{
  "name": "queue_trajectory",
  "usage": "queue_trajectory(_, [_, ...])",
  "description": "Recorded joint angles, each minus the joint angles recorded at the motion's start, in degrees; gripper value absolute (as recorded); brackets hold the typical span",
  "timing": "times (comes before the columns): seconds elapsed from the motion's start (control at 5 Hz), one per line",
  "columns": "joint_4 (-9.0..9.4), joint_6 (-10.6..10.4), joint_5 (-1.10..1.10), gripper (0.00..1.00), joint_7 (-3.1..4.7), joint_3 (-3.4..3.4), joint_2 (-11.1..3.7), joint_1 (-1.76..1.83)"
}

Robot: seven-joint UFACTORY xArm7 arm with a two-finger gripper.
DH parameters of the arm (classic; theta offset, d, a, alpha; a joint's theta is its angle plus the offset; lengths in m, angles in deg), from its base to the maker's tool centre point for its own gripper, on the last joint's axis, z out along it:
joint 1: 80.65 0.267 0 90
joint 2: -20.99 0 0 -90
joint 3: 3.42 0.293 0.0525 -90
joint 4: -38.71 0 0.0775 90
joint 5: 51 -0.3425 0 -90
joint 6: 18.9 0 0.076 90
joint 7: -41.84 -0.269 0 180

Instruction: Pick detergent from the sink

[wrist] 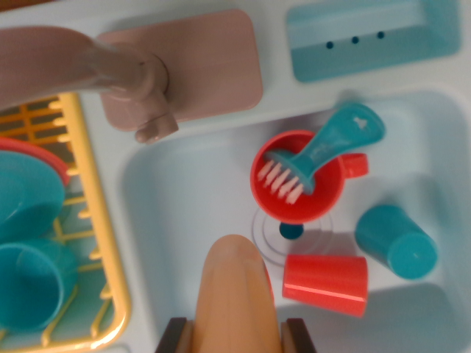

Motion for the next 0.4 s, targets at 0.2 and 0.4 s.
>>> queue_trajectory(0.2, [-2.10,2.7,0.05,1.00,-0.05,-0.01,0.59,0.01])
queue_trajectory(0.4, [-2.10,2.7,0.05,1.00,-0.05,-0.01,0.59,0.01])
